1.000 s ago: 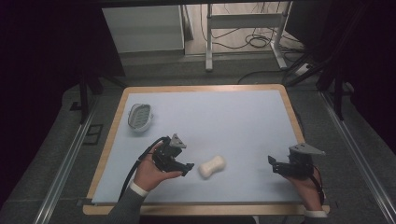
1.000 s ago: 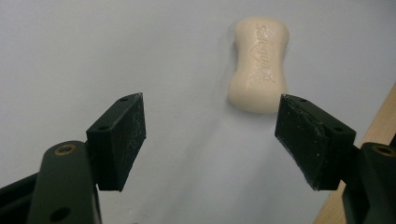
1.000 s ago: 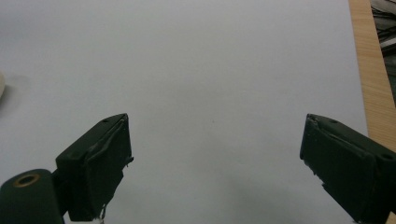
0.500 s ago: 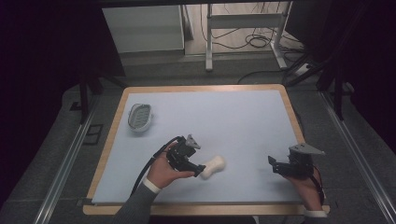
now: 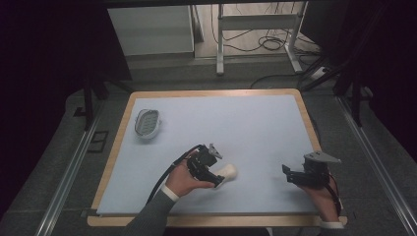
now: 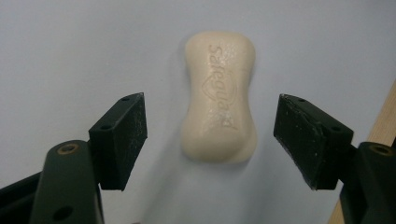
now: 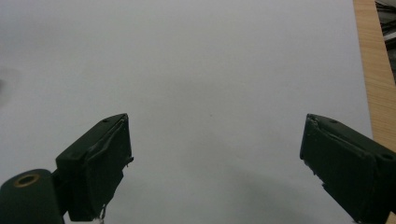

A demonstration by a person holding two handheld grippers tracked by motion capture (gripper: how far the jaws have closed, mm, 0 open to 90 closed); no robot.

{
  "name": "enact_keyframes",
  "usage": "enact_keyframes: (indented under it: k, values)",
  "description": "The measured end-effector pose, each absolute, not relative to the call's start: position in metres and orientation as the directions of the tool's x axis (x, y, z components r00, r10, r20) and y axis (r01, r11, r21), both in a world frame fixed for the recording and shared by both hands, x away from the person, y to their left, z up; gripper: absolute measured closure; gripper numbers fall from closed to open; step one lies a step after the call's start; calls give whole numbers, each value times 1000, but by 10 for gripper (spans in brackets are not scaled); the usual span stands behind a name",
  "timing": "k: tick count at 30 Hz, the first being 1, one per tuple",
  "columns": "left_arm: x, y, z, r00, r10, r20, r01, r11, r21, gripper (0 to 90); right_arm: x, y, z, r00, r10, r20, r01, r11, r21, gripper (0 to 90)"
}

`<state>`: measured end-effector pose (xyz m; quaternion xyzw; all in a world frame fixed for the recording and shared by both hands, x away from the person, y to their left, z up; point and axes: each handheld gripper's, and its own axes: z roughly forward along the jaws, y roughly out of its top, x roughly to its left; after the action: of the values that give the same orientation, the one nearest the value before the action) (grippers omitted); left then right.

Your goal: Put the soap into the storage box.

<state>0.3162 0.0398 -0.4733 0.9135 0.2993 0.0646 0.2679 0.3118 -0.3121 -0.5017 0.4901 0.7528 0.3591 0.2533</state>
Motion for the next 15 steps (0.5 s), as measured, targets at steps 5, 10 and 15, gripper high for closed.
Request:
enact_keyframes:
  k: [5,10,15]
  values:
    - [319,34,-477,819,572,-49,512,-689,512,255,312,-313,-502,-390,920,-29,560,262,786,87]
    - [322,28,-481,820,570,-55,516,-693,504,250,312,-313,-503,-386,922,-28,564,260,784,87]
    - [325,21,-485,825,563,-53,514,-708,484,253,313,-313,-503,-384,923,-27,566,258,783,87]
